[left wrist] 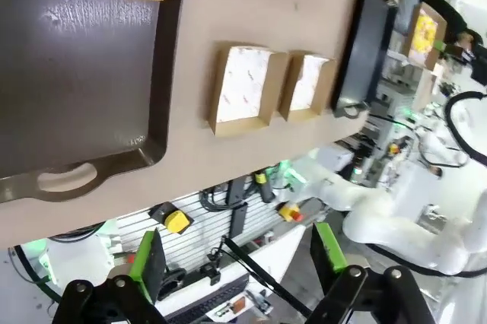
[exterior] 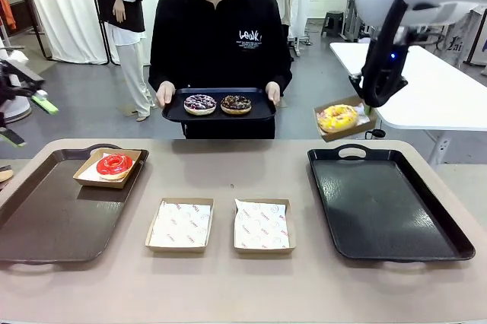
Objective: Individually package the donuts and arrange them on the tray.
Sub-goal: Place the picked Paper togo box on the Handle tray while simultaneously picking up another Paper togo box from the table with the other hand.
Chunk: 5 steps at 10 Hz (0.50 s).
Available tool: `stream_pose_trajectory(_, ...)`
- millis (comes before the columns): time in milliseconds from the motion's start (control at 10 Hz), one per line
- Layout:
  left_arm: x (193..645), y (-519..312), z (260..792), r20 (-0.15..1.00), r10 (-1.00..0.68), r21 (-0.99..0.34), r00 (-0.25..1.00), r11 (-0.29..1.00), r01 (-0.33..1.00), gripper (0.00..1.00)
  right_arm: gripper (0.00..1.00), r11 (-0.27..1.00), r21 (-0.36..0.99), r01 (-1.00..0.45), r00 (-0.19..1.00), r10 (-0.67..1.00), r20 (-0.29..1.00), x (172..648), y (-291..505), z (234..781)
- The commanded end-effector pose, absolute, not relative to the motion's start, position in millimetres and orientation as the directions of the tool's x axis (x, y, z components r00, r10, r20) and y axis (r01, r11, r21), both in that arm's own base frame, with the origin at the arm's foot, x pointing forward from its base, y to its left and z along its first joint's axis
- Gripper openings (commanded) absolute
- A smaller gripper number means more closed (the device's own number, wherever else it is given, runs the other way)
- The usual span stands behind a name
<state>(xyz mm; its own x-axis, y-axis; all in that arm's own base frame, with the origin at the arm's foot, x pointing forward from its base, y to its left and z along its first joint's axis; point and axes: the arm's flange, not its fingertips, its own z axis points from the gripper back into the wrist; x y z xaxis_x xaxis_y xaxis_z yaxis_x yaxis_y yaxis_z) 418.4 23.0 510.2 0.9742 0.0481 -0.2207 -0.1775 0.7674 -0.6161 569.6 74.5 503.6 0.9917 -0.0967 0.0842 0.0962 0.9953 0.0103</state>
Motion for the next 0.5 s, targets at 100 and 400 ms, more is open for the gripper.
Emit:
stream_pose_trajectory(100, 408.7, -48.0, 478.4, -0.198, 0.077, -0.450, 0.977, 0.878, -0.160, 1.00, 0.01, 0.994, 0.050, 0.098, 0.989, -0.102, 0.103, 563.9, 47.1, 472.5)
stream_pose_trajectory(400, 396.5, -104.4, 450.5, -0.097, 0.070, -0.328, 0.993, 0.940, -0.098, 1.00, 0.01, 0.996, 0.064, 0.067, 0.991, -0.074, 0.110, 560.1, 33.8, 450.6)
